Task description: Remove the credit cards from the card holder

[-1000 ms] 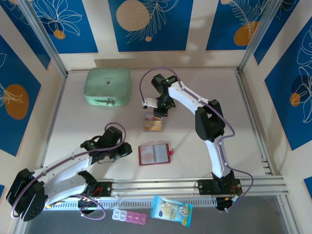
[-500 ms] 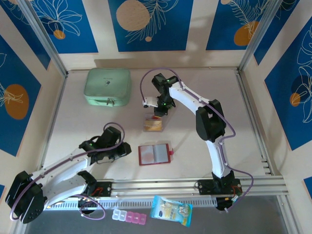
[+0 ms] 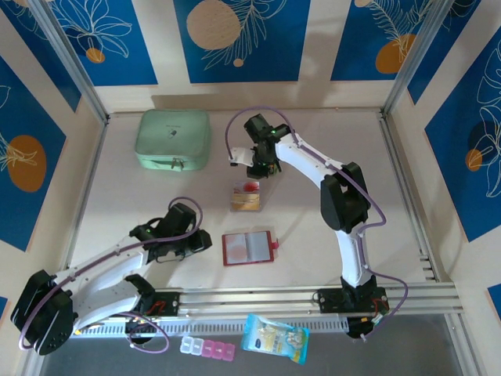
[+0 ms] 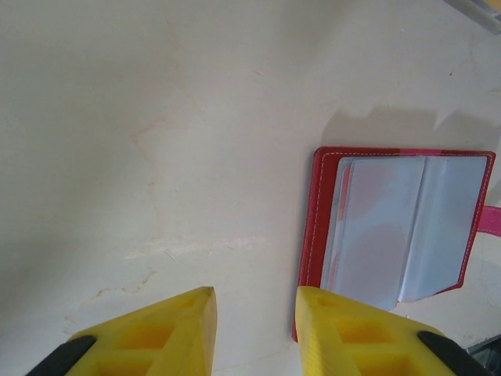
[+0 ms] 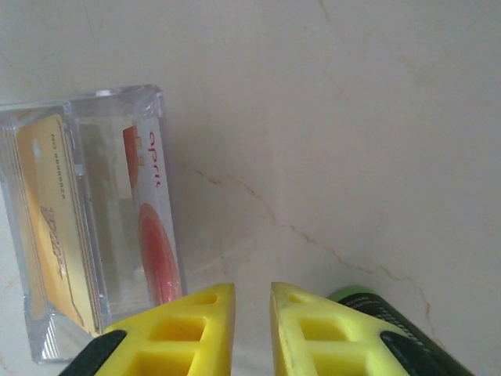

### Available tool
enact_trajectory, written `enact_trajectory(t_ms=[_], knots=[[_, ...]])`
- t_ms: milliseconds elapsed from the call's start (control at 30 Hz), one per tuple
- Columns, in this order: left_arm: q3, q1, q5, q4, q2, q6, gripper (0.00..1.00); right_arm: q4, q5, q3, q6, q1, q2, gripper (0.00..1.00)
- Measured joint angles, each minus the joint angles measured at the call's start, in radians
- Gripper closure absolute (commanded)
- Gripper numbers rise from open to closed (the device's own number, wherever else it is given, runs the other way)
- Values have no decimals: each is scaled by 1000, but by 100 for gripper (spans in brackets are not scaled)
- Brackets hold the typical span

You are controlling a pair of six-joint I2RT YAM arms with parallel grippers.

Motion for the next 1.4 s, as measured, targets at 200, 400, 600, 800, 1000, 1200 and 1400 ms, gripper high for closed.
enact_trajectory(t_ms=[200,400,600,800,1000,1200,1400], knots=[[0,0,3,0,0,0,68,56,23,-65,3,18,0,77],[0,0,3,1,-3,0,68,108,41,-84,3,23,-1,76],[0,2,3,1,-15,0,68,129,71,-89,3,27,-7,76],[0,3,7,12,-15,0,68,140,77,-113,22,31,-95,76],[0,4,23,44,20,8,68,158,57,-162,111,43,-224,76],[0,5,41,83,70,27,68,214,-26,-329,313,84,-379,76],[0,5,64,126,132,45,70,300,-94,-555,576,152,-517,77]])
